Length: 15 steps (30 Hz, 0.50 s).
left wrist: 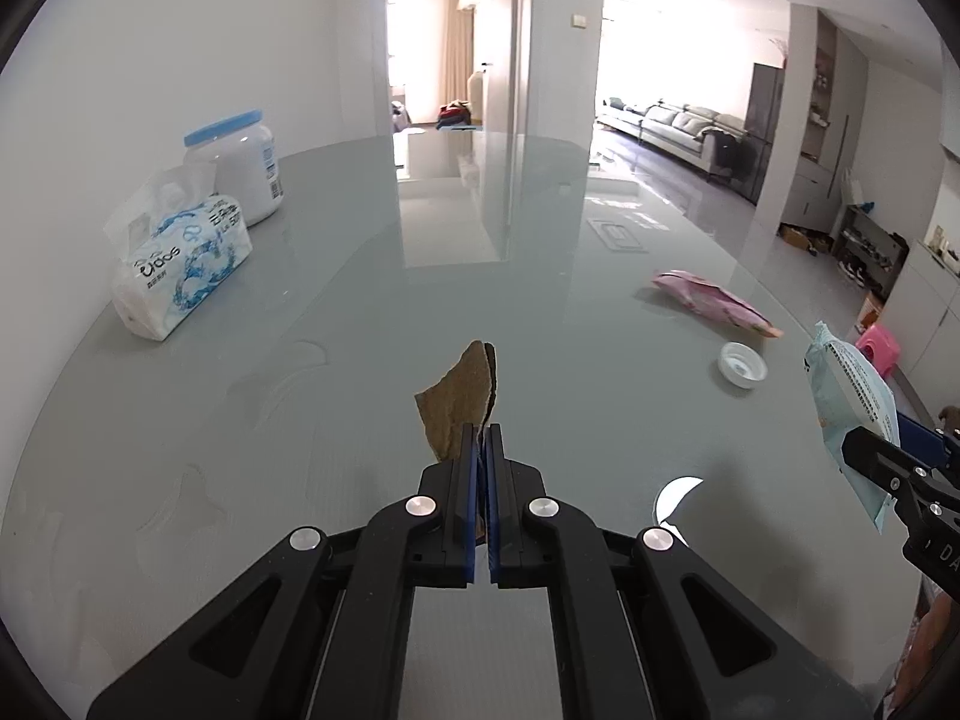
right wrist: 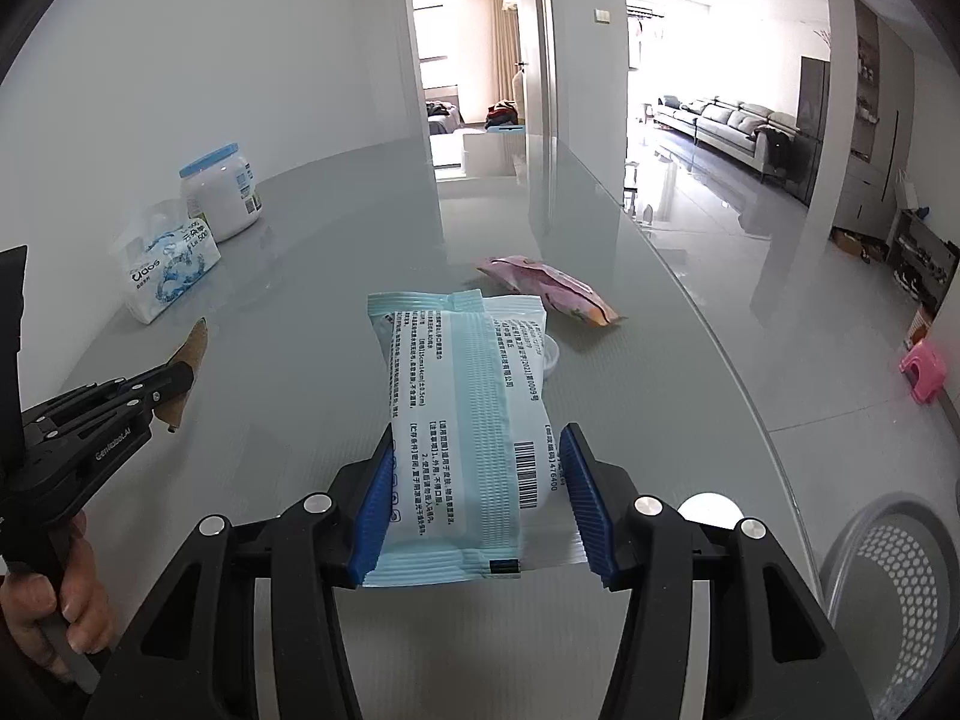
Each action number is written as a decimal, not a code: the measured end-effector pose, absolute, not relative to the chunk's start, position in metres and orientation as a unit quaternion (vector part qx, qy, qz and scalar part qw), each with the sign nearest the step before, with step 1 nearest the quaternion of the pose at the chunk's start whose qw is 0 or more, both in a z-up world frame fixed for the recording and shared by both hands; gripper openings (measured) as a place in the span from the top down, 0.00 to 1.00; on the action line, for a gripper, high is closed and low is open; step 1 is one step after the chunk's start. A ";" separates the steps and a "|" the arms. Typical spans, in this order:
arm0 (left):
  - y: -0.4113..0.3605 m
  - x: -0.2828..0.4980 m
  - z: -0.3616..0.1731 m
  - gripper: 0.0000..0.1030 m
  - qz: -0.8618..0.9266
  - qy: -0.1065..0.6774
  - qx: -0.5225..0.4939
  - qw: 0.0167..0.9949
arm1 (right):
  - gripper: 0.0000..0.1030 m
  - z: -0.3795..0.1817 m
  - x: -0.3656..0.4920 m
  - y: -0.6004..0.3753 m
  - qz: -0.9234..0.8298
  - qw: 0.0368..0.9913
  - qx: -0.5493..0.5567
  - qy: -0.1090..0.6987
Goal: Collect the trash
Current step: 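Carry the leaf and wipes packet over the grey basket and open both tools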
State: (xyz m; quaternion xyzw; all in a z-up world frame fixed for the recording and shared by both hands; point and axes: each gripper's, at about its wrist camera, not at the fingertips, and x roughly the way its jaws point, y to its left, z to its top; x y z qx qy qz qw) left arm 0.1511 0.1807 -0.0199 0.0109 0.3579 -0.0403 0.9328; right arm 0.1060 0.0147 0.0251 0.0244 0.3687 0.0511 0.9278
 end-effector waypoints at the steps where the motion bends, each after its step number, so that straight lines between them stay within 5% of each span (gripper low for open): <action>1: 0.174 0.145 -0.018 0.97 -0.045 0.356 0.015 0.933 | 0.50 0.025 0.101 0.010 0.048 0.928 0.026 0.369; 15: 0.047 0.076 -0.005 0.97 -0.174 0.354 0.042 0.918 | 0.50 0.019 0.018 -0.094 -0.022 0.924 0.085 0.372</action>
